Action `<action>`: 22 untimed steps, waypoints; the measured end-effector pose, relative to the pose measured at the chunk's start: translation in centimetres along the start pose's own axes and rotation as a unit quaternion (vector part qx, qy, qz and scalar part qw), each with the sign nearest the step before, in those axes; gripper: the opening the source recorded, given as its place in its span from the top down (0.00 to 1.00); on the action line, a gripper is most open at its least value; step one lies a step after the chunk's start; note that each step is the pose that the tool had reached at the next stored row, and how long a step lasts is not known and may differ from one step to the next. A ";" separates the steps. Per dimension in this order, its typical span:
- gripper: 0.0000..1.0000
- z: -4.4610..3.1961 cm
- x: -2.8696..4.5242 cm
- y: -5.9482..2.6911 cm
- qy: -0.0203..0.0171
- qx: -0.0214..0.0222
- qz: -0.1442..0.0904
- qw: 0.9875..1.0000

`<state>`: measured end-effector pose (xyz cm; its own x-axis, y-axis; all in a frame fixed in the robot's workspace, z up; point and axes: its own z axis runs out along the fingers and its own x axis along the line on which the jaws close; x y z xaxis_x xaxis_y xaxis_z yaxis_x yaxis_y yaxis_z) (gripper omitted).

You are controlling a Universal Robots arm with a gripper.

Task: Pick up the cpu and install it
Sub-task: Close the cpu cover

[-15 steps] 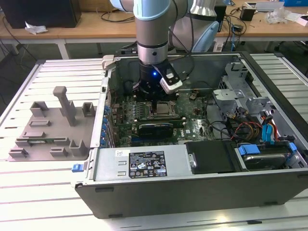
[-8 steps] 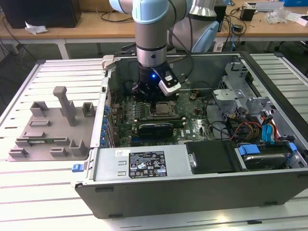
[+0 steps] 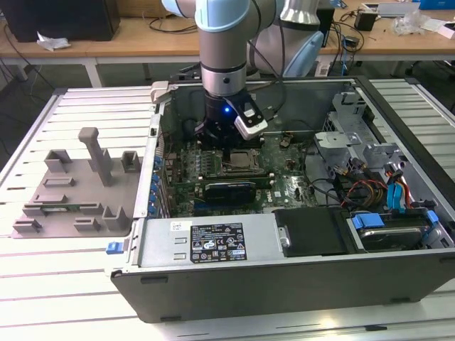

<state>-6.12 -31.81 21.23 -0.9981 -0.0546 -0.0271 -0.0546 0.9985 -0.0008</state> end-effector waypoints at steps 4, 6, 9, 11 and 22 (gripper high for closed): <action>0.89 -1.00 -0.03 0.00 0.000 0.000 0.000 1.000; 0.89 -1.41 -0.04 0.00 0.000 0.000 0.000 1.000; 0.89 -1.78 -0.05 0.00 0.000 0.000 0.000 1.000; 0.89 -1.89 -0.06 0.00 0.000 0.000 0.000 1.000; 0.89 -1.81 -3.29 -0.18 0.000 0.000 0.000 1.000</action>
<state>-2.87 -31.81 23.13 -0.9981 -0.0546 -0.0271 -0.0546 0.9985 -0.0008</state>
